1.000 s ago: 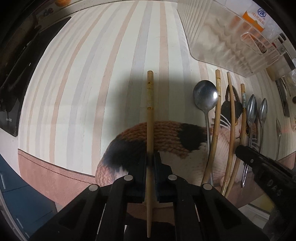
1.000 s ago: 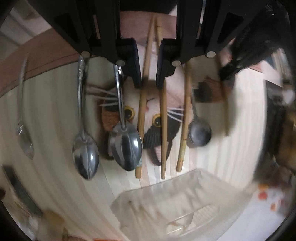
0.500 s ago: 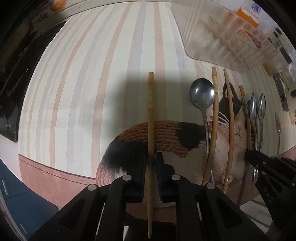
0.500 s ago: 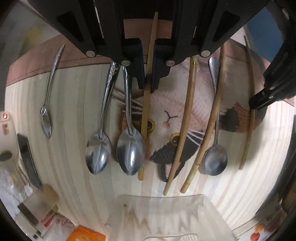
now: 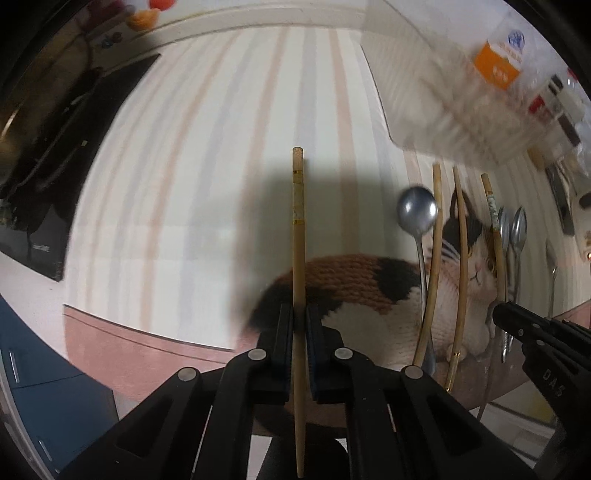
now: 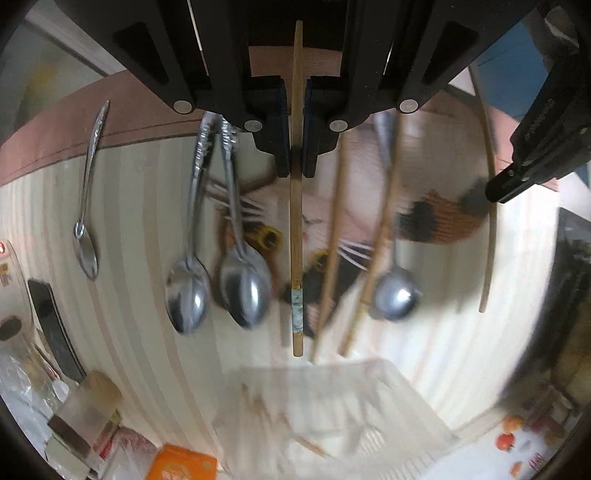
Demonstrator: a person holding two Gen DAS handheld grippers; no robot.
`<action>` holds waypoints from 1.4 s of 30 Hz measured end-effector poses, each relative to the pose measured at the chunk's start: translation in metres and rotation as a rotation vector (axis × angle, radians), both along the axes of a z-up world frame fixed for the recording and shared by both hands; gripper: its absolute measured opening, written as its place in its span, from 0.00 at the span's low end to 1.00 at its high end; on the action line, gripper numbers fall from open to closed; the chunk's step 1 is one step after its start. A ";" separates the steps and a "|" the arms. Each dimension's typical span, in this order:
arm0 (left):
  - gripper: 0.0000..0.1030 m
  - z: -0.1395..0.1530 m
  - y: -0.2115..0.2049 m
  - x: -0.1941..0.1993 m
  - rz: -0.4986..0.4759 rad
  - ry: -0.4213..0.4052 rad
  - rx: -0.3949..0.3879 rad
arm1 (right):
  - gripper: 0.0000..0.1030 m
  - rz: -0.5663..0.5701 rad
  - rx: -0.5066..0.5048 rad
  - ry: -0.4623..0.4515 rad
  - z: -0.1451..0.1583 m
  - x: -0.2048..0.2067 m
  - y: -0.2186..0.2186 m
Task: Organize utensils
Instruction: 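Grasp a chopstick with the left tool while the right tool grasps another chopstick, then lower both chopsticks into the clear basket and open both tools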
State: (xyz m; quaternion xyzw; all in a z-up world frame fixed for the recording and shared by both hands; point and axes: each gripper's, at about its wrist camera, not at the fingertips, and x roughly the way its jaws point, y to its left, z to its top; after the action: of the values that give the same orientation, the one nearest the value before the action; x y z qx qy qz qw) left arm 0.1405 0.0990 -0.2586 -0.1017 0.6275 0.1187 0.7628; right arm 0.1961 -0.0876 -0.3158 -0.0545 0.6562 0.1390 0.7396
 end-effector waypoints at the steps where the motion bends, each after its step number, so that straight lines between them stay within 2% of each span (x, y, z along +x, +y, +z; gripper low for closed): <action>1: 0.04 0.004 0.003 -0.001 0.006 -0.002 0.000 | 0.06 -0.002 0.023 -0.003 0.005 0.001 0.001; 9: 0.04 0.054 0.028 -0.006 0.058 -0.070 -0.011 | 0.06 0.016 0.161 -0.024 0.054 0.008 0.003; 12: 0.04 0.085 0.029 0.000 0.057 -0.121 -0.040 | 0.06 0.033 0.219 -0.038 0.083 0.007 -0.002; 16: 0.04 0.125 0.014 0.034 0.003 -0.197 -0.090 | 0.06 0.011 0.315 -0.098 0.128 0.035 -0.012; 18: 0.04 0.138 0.005 0.062 -0.016 -0.221 -0.167 | 0.06 -0.006 0.344 -0.124 0.142 0.058 -0.012; 21: 0.04 0.154 -0.007 0.115 -0.033 -0.253 -0.228 | 0.06 -0.028 0.352 -0.172 0.160 0.105 -0.015; 26: 0.04 0.152 -0.021 0.197 -0.043 -0.234 -0.286 | 0.06 -0.052 0.336 -0.153 0.153 0.191 -0.012; 28: 0.04 0.139 -0.025 0.227 -0.045 -0.196 -0.291 | 0.06 -0.061 0.334 -0.119 0.141 0.219 -0.008; 32: 0.04 0.108 -0.025 0.265 -0.059 -0.120 -0.286 | 0.06 -0.070 0.318 -0.063 0.113 0.251 -0.004; 38: 0.05 0.078 -0.024 0.283 -0.059 -0.047 -0.282 | 0.06 -0.080 0.305 0.005 0.076 0.271 0.001; 41: 0.07 0.078 -0.022 0.284 -0.041 -0.038 -0.263 | 0.07 -0.067 0.290 0.040 0.064 0.276 0.003; 42: 0.08 0.079 -0.021 0.285 -0.036 -0.041 -0.258 | 0.14 -0.068 0.291 0.052 0.061 0.277 0.003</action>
State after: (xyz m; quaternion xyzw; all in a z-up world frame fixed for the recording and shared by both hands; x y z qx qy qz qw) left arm 0.4251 0.0779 -0.1795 -0.1901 0.6235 0.0212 0.7580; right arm 0.4736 -0.0845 -0.2545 0.0793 0.6494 0.2087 0.7269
